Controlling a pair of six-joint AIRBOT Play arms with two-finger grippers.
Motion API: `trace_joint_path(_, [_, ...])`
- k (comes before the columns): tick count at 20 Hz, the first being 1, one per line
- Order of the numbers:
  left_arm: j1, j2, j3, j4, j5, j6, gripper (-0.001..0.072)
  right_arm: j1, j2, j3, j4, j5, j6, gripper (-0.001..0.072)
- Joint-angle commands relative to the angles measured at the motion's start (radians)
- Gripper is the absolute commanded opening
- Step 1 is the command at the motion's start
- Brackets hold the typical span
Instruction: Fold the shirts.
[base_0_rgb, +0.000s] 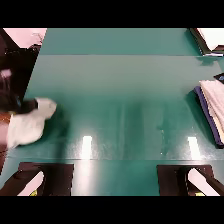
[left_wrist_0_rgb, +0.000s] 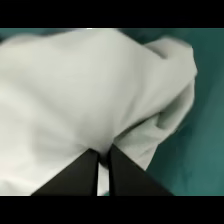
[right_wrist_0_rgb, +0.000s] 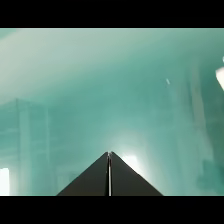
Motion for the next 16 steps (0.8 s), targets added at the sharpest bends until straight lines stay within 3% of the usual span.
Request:
trace_joint_path(1, [-0.163, -0.011, 0.400, -0.153, -0.011, 0.106, 0.0028, 0.001, -0.002, 0.103, 0.033, 0.023, 0.000, 0.0013])
trace_joint_path(6, [-0.516, -0.219, 0.896, -0.222, -0.070, 0.229, 0.0028, 0.001, -0.002, 0.284, 0.032, 0.025, 0.002, 0.0013])
trace_joint_path(9, [-0.678, -0.393, 0.984, -0.357, -0.046, 0.356, 0.0029, 0.001, -0.002, 0.360, 0.032, 0.026, 0.008, 0.0013])
trace_joint_path(12, [-0.716, -0.571, 0.977, -0.583, -0.043, 0.436, 0.0030, 0.001, -0.002, 0.400, 0.032, 0.027, 0.008, 0.0013])
trace_joint_path(15, [-0.713, -0.698, 0.956, -0.618, -0.014, 0.430, 0.0031, 0.001, -0.002, 0.400, 0.030, 0.036, 0.008, 0.0013])
trace_joint_path(16, [-0.713, -0.730, 0.955, -0.618, -0.011, 0.425, 0.0088, 0.001, -0.002, 0.400, 0.029, 0.035, 0.008, 0.0013])
